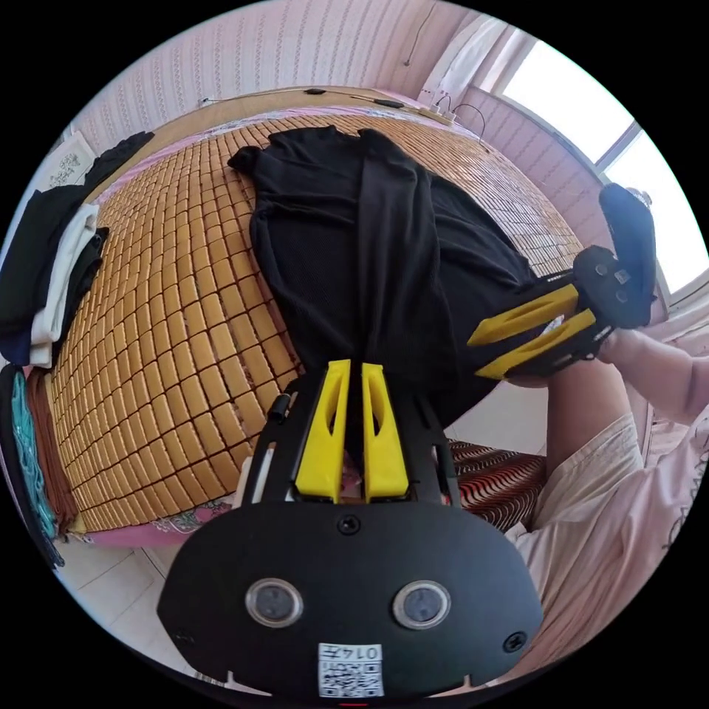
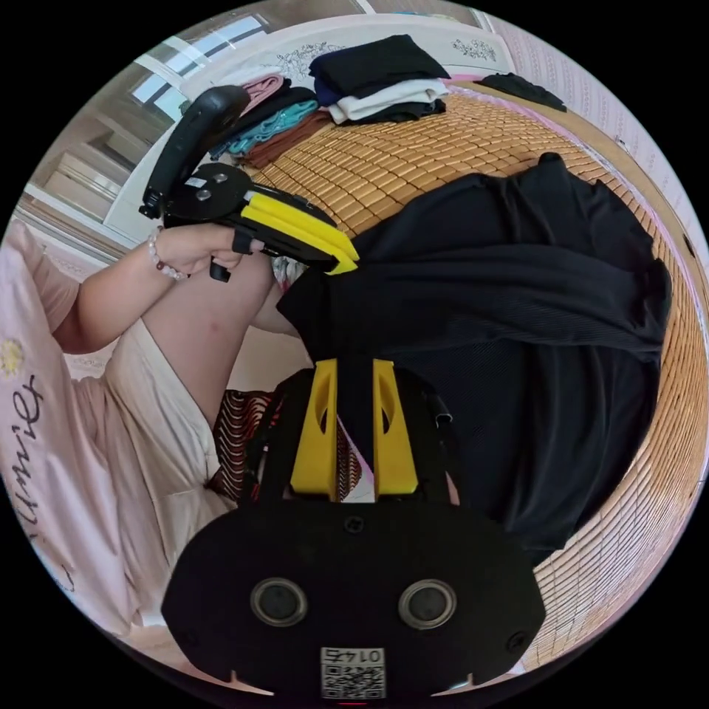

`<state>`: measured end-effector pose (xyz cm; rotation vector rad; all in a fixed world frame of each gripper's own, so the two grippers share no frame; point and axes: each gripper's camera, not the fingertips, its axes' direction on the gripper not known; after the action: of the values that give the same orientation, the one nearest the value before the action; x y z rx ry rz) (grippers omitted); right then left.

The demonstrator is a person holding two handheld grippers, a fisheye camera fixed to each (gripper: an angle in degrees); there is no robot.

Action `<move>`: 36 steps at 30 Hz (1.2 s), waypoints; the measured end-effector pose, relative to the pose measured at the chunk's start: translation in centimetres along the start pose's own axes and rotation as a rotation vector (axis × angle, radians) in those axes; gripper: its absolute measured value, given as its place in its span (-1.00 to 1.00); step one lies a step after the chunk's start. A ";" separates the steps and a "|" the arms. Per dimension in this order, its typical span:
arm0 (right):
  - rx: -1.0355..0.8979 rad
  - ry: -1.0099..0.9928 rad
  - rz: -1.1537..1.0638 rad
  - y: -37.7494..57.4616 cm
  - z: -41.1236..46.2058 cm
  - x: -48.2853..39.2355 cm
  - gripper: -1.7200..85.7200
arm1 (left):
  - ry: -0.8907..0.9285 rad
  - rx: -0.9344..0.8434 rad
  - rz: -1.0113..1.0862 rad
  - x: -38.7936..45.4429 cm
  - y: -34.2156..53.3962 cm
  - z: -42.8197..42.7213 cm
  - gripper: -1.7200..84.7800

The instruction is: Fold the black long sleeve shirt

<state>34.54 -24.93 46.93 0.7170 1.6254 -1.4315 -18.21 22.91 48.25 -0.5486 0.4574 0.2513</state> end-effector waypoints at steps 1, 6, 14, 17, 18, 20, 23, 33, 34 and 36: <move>0.015 0.007 0.002 0.0 -0.9 1.0 -0.77 | 0.005 0.015 -0.021 -1.3 -0.2 -0.8 -0.92; 0.191 0.195 0.195 -0.8 -9.5 15.0 -0.77 | -0.024 0.095 -0.060 -8.4 -4.2 -3.4 -0.89; 0.270 0.248 0.595 -3.8 -13.6 34.8 -0.67 | 0.108 0.250 -0.190 -19.6 -19.4 -1.5 -0.83; 0.278 0.204 0.680 -4.1 -13.2 38.9 -0.66 | 0.242 0.232 -0.318 -22.8 -23.4 1.0 -0.75; 0.261 0.195 0.692 -4.3 -12.9 40.1 -0.70 | 0.289 0.221 -0.342 -23.3 -24.1 1.6 -0.75; 0.263 0.115 0.686 -4.3 -12.5 41.5 -0.80 | 0.384 0.180 -0.371 -24.5 -26.5 3.7 -0.77; 0.337 0.061 0.720 -3.1 -13.7 43.1 -0.89 | 0.351 0.110 -0.400 -25.5 -28.3 5.6 -0.89; 0.541 0.135 0.633 0.3 -22.7 41.2 -0.92 | 0.308 0.334 -0.336 -23.4 -29.8 1.4 -0.98; 0.550 0.131 0.611 0.6 -23.2 40.6 -0.92 | 0.305 0.358 -0.282 -22.4 -29.5 0.4 -0.98; 0.590 0.096 0.505 2.5 -25.6 37.2 -0.92 | 0.299 0.391 -0.198 -20.8 -28.3 -1.3 -0.98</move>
<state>13.01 -3.38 13.50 1.4327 0.9649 -1.5026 -26.91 -3.45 69.73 -0.2437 0.7176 -0.1135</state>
